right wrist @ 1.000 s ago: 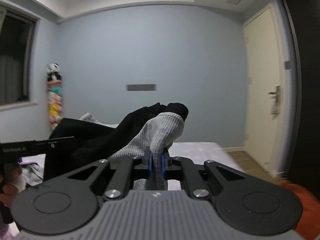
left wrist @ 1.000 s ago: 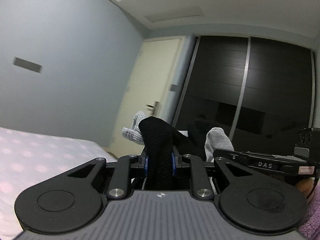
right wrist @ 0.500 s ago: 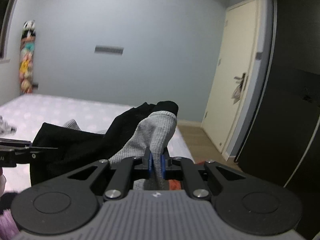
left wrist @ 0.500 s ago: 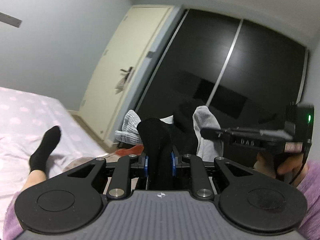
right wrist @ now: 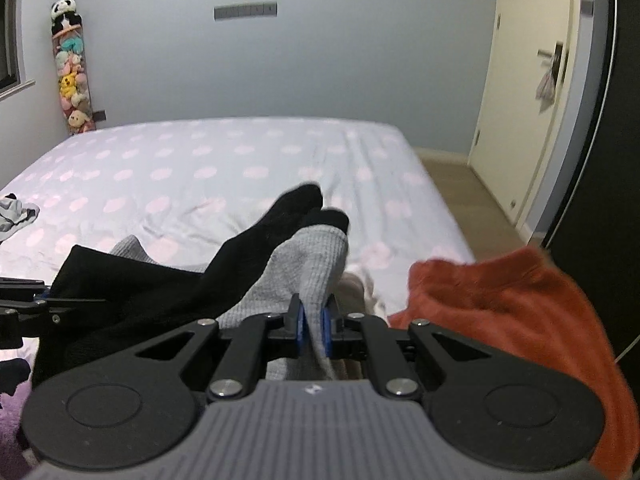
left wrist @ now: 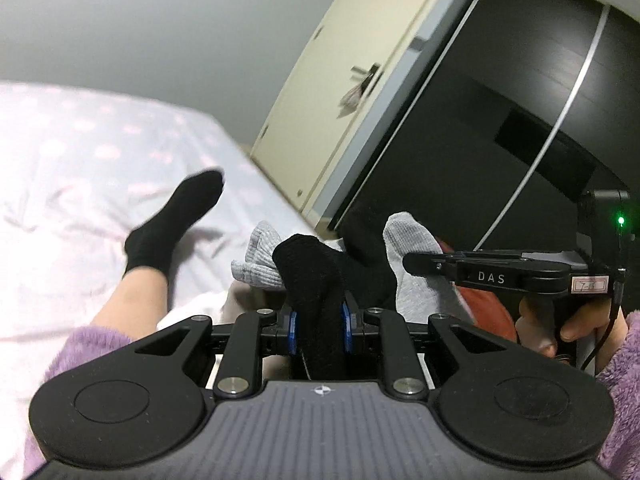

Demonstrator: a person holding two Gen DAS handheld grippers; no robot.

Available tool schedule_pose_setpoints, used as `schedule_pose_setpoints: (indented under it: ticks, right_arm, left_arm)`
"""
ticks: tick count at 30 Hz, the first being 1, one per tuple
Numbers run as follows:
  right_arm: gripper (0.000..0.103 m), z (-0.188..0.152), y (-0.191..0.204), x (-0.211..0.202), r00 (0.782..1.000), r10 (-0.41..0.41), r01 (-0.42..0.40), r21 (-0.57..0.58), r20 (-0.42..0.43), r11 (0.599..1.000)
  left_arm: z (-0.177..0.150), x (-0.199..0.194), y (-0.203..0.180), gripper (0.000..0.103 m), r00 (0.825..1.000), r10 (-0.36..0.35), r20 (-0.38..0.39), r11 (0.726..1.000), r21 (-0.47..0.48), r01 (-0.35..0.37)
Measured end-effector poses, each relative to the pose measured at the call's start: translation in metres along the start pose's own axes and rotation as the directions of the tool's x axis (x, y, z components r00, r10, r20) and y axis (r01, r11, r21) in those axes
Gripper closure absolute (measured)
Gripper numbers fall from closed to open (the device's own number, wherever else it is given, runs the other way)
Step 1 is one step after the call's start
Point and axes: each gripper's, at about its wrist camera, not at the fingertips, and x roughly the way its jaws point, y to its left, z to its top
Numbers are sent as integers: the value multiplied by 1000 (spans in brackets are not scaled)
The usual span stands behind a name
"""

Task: Fold clothes
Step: 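Carry the folded grey shirt with both grippers toward the clothes stack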

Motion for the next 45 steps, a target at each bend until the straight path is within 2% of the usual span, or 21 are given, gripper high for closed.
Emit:
schedule_pose_setpoints:
  ticks: [4, 6, 8, 15, 21, 28, 30, 34, 37, 39, 43, 45]
  right_arm:
    - [87, -5, -1, 19, 1000, 7, -6, 30, -30, 1000]
    - [73, -8, -2, 13, 999, -13, 15, 54, -29, 998]
    - [68, -10, -9, 6, 999, -32, 34, 84, -16, 996]
    - [65, -44, -20, -63, 997, -74, 69, 191, 19, 979]
    - [65, -107, -29, -105, 996, -88, 73, 361, 24, 930]
    - [64, -158, -37, -110, 997, -60, 28, 513, 47, 858]
    - [66, -163, -38, -110, 997, -42, -3, 537, 72, 844]
    - [66, -169, -29, -123, 994, -22, -39, 542, 107, 840]
    - [67, -178, -26, -119, 996, -11, -44, 564, 94, 825]
    - [91, -182, -26, -115, 996, -19, -35, 584, 87, 811]
    - [92, -168, -25, -130, 988, -38, -56, 583, 147, 811]
    - [92, -151, -26, -142, 985, -66, -37, 569, 161, 821]
  left_arm:
    - [-5, 8, 11, 82, 999, -15, -31, 1000, 2, 15]
    - [-3, 7, 13, 80, 999, -39, -35, 999, 8, 40]
    - [0, 6, 15, 79, 997, -68, -43, 998, -5, 68]
    - [4, 9, 18, 78, 988, -132, -84, 991, -11, 131]
    - [4, 15, 19, 78, 983, -148, -106, 989, -23, 147]
    - [3, 16, 14, 79, 987, -129, -101, 991, 10, 131]
    - [3, 14, 11, 82, 988, -121, -99, 992, 27, 124]
    - [4, 12, 7, 83, 989, -112, -93, 992, 55, 117]
    - [3, 13, 5, 84, 990, -99, -95, 993, 61, 106]
    - [3, 12, 3, 84, 992, -88, -94, 993, 69, 95]
    - [4, 6, 1, 86, 994, -69, -79, 994, 74, 75]
    - [7, 3, -2, 86, 995, -69, -72, 995, 60, 73]
